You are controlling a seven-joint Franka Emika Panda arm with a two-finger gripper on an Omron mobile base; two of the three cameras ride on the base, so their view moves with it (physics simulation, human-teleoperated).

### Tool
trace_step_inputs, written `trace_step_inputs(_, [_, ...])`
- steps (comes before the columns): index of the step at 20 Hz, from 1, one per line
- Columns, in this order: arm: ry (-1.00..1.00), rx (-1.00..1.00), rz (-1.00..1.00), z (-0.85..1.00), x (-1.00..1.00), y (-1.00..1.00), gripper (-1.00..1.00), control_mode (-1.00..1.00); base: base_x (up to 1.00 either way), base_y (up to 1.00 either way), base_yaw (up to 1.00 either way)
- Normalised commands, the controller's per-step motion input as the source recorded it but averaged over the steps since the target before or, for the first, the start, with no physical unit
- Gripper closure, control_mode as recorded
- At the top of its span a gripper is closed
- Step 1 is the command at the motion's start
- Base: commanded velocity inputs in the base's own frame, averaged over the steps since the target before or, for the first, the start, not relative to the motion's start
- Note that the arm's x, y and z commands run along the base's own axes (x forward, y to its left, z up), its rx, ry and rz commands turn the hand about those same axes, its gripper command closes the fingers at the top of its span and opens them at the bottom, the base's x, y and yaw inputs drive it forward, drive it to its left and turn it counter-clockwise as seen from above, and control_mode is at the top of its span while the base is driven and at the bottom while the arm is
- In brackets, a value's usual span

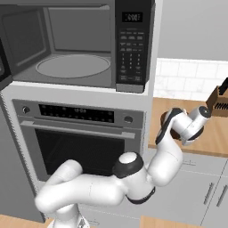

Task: Open the microwave, place the bowl with waffle inside the microwave, then close the microwave door and turn it on.

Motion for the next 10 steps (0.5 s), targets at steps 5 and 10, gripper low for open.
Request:
trace_step_inputs(5, [0.02,0.0,-0.03,-0.29,0.13,-0.01,-1.0,-1.0,0.0,0.0,0.0])
trace_step_inputs(10, [0.01,0.0,0.0,-0.29,0.0,0.0,-1.0,-1.0,0.0,0.0,0.0])
